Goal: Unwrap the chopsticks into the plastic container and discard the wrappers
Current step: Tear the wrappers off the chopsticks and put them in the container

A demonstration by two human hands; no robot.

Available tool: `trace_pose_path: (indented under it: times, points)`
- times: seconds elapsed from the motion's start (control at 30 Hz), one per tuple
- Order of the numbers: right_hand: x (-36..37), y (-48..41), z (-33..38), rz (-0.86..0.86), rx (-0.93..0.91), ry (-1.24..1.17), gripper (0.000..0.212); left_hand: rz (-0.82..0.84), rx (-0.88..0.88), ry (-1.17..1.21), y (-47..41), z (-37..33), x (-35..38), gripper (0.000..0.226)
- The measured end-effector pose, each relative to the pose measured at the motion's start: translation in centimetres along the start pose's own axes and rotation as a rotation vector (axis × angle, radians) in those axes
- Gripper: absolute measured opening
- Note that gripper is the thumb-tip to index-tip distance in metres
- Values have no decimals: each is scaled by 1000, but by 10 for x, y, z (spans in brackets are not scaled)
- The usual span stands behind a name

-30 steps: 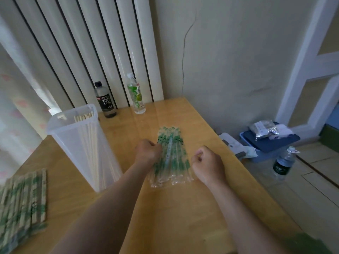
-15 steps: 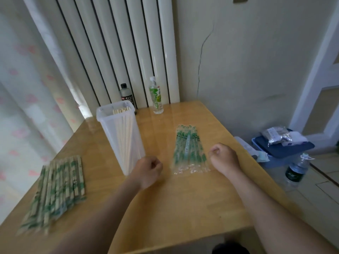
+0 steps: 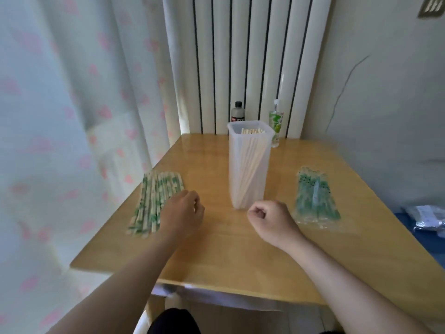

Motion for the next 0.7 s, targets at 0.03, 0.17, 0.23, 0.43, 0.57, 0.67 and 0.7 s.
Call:
trace_pose_path:
  times: [0.03,0.17,0.23,0.43,0.57,0.67,0.7]
  points:
    - [16,-6,6,35,-5,-3,28,-35,0,-10,2,15,-2,16]
    - [74,-30,25,157,25,27,24,-21,-125,-93,13,62,-8,38]
    - [95,-43,32,176,68,27,21,-5,-166,-73,19,77,-5,42]
    - [143,-81,43,119,209,10,10,-5,-196,32,22,88,6,50]
    - [157,-91,41,83,266,206,13,-23,-177,27,21,90,10,45]
    - [160,-94,44,116,295,232,23,-23,-176,17,18,92,14,39]
    - [161,-94,46,140,302,241,26,-27,-178,18,18,92,15,36]
Point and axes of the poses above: each hand's wrist, its own y-axis away from the middle knuckle, its own x-axis out of the palm, z = x × y, the point moved 3 cm from there along -y, towards the middle knuckle, and after that the axes turned 5 degrees about -y, right-handed, at the moved point
